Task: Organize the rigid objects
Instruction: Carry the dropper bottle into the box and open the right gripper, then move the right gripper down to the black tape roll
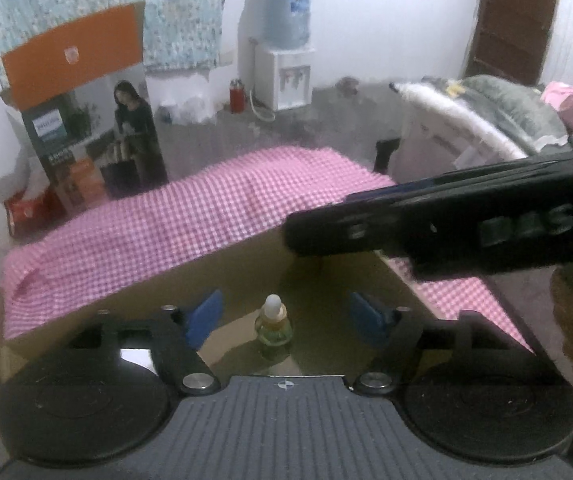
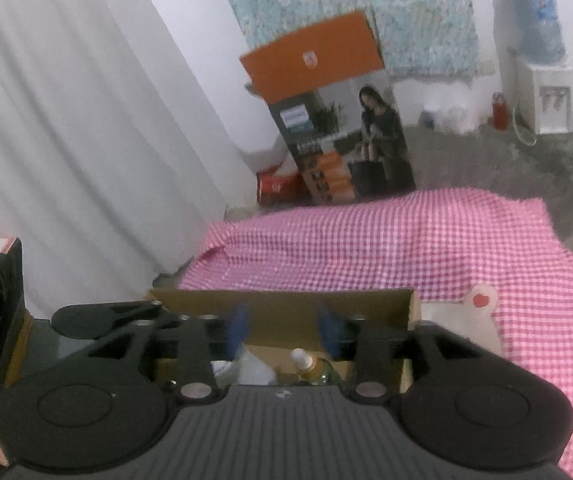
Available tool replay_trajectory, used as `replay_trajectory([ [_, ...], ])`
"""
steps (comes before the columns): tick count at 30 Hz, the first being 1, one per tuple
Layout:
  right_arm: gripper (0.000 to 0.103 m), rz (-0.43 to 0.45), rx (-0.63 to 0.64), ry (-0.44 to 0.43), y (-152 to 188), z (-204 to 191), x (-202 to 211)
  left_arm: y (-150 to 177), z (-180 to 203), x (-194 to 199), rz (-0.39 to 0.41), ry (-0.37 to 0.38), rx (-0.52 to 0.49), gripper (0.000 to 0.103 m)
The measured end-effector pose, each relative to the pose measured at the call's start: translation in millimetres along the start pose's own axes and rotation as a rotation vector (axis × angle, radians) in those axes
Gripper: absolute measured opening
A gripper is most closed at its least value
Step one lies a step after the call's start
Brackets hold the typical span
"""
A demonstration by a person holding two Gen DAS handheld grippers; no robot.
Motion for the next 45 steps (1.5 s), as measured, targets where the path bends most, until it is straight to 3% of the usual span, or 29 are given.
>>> replay_trajectory([
  [8,0.063,0.131,0.027,0.011,38.3,-36.1,79.9,45.3,4.3,73.8,0.097,-0.003,-0.022,0.098],
  [15,0.067,0.181,0.028,-0.036,98.6,-73.0,129.0,104.4,14.0,111.5,0.167,0.002,-0.018,0.103],
  [21,0.067,0.159,0.002,-0.086,153.6,-91.0,138.0,155.1,28.5,108.5,0.169,0.036,-0.007,0.103],
  [28,0.067,0.073,-0.110,-0.137,205.3,-82.4,116.0,200.7,61.2,72.5,0.112,0.088,-0.076,0.102],
  [34,0.065,-0.028,-0.184,-0.041,227.5,-54.4,75.7,212.4,82.7,33.4,0.063,0.057,-0.178,0.099],
  [43,0.044,-0.170,-0.210,0.036,224.3,-15.2,8.8,206.3,95.1,-4.3,0.005,0.060,-0.239,0.075],
  [45,0.040,-0.196,-0.191,0.053,221.3,-11.4,-0.8,201.9,95.2,-12.5,-0.013,0.064,-0.234,0.066],
])
Point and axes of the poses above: each gripper's, at about its wrist camera, not at the fingertips, and x roughly against the way its jaws point, z to its right, y to its underside, the point moved 4 cm from there along -x, roughly the way its jaws point, and after that the axes turned 12 degrees about -z, right-handed, at the moved point
